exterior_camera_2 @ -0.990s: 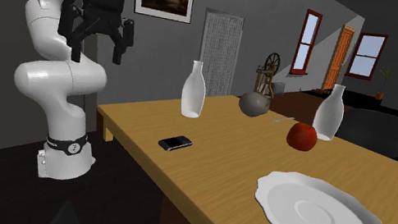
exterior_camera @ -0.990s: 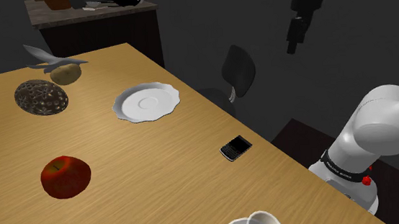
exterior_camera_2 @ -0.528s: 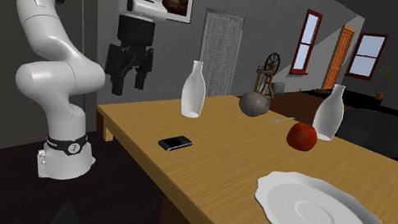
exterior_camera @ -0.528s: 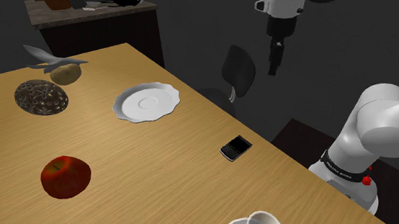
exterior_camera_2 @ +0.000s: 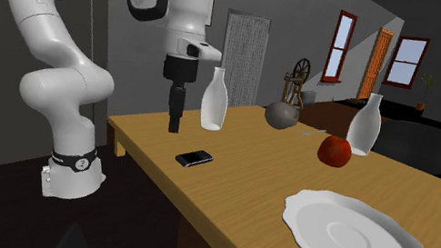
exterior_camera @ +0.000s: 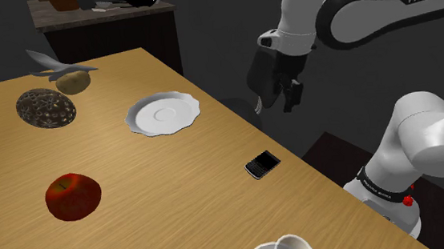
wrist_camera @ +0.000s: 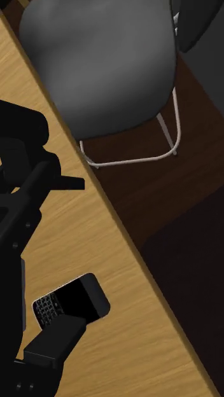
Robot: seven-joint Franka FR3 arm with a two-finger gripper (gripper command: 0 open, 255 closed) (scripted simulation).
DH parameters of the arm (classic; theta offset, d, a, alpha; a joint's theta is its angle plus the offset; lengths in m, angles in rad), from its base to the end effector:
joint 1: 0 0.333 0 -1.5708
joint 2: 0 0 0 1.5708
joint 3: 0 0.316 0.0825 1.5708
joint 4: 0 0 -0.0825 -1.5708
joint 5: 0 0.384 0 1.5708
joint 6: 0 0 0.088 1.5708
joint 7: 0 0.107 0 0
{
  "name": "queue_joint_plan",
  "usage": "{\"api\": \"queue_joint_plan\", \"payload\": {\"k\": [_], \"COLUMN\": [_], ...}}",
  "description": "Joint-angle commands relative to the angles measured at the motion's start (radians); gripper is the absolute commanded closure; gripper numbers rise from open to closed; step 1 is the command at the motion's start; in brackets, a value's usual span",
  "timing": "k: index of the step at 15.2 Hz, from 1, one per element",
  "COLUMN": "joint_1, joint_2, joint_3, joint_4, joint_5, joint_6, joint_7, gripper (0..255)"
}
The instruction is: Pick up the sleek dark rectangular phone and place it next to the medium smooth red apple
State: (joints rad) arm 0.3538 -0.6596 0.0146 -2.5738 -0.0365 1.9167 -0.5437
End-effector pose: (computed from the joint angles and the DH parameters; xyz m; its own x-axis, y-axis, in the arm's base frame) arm 0.3266 0.1235 0.4749 0.6049 0.7960 -0.0206 0.7961 -0.6040 0.0382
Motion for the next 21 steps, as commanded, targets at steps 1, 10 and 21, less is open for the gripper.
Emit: {"api": "queue_joint_plan", "payload": {"k": [1, 10, 21], "joint_1": [0.043, 0.249, 0.289], "joint_2": [0.022, 0.113, 0.227], "joint_3": [0.005, 0.045, 0.057], "joint_4": [-0.033, -0.171, -0.243], "joint_5": [0.007, 0.053, 0.061], "joint_6": [0.066, 0.336, 0.53], "joint_7": [-0.064, -0.326, -0.377], "gripper": [0, 0, 0]}}
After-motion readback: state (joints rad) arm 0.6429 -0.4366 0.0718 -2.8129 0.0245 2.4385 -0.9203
